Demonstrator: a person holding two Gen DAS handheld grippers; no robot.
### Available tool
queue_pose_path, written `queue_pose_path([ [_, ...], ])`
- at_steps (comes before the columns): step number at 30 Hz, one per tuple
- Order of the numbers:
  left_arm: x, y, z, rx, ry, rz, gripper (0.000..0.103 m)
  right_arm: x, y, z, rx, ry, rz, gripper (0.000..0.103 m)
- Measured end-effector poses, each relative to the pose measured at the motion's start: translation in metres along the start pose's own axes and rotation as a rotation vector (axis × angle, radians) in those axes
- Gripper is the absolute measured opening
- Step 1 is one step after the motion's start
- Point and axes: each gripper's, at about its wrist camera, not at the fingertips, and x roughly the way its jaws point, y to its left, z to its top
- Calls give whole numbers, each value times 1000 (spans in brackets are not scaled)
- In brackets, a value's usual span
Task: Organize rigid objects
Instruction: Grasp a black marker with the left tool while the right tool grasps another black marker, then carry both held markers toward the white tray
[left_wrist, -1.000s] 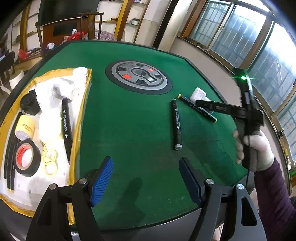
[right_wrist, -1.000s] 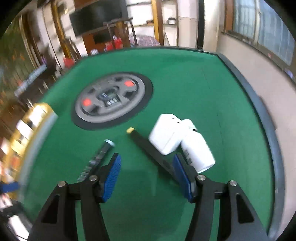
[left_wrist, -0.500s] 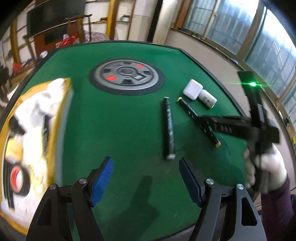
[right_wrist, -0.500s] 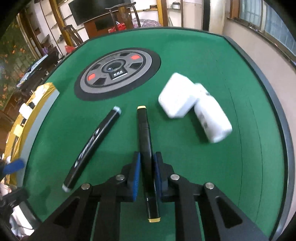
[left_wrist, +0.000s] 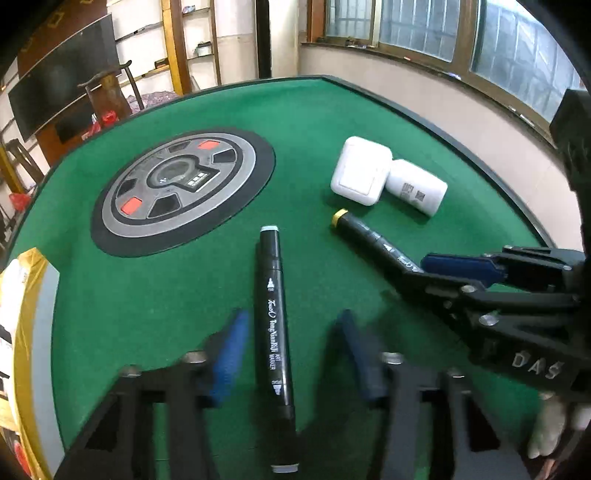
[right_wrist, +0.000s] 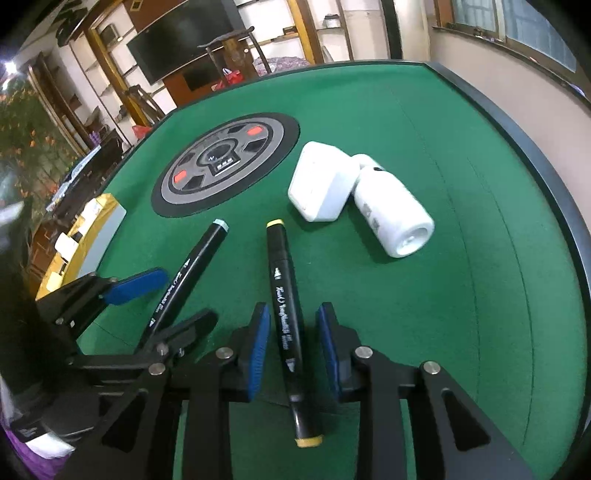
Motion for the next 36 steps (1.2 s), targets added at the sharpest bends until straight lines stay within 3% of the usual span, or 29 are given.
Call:
queue_pose_path([
  [1,-1,1,0,2,4,-11,14,1,2,0,-11,-10,-12,26],
  [7,-17,14,-7,-67,-8,-63,14,12,27,2,-105,-15,-133,28],
  [10,-37,27,-13,-129,-51,-105,14,14,35,-1,-127,-33,-180,16],
  [13,-62,39,-20,-177,-112,-145,14,12,34,-5,-93,-43,-59,14],
  [21,-136,91,-47,-286,-266,-230,15,-15,48,-2,-19,-81,160,14],
  [25,-161,133,-66,-352,-298,-179,15,-23,79,11,-35,-53,240,14],
  [29,-173,167,-88,-427,-281,-107,15,-18,119,16,-49,6,349,14],
  [32,-173,186,-102,-466,-269,-39,15,-6,151,18,-57,68,416,15],
  [36,-158,208,-123,-527,-212,-10,15,14,197,18,-76,139,468,15],
])
